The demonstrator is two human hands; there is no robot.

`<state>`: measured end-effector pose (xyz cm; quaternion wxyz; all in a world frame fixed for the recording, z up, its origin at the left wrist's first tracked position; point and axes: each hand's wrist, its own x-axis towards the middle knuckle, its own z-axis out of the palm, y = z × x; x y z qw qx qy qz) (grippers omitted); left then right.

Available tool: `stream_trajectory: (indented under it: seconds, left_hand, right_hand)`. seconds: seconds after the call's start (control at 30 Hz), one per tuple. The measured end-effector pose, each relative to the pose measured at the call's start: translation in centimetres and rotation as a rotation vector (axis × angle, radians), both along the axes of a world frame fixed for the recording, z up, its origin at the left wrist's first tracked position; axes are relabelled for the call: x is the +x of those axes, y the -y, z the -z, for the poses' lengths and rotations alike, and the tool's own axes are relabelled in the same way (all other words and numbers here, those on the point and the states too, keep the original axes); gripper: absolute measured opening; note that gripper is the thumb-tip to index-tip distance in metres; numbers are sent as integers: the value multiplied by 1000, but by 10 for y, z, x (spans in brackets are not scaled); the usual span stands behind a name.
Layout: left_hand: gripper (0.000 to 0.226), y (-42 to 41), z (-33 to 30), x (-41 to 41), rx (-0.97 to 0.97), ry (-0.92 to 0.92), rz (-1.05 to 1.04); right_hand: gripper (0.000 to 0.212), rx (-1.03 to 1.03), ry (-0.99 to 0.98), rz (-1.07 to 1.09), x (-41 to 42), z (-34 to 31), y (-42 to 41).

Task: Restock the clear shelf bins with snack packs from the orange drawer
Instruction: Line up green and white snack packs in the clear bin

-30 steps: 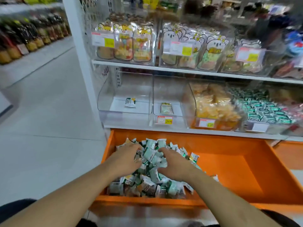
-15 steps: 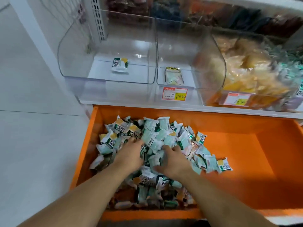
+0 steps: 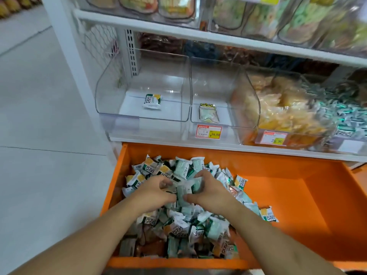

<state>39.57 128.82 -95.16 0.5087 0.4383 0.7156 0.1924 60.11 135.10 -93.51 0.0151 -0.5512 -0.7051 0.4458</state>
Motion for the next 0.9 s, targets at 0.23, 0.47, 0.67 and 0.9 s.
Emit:
stream_trajectory:
  seconds: [0.23, 0.47, 0.67, 0.9]
  left_hand:
    - [61, 9, -113, -22, 264, 10, -43]
    - [56, 24, -154, -34, 270, 242, -126]
    - [64, 16, -165, -36, 300, 394, -211]
    - [44, -1, -169, -47, 259, 431, -226]
  right_hand:
    - [64, 95, -269, 34, 0, -103, -7]
    - [42, 66, -491, 34, -11, -148, 16]
    - [41, 158, -508, 45, -21, -156, 5]
    - [33, 187, -515, 12, -36, -160, -17]
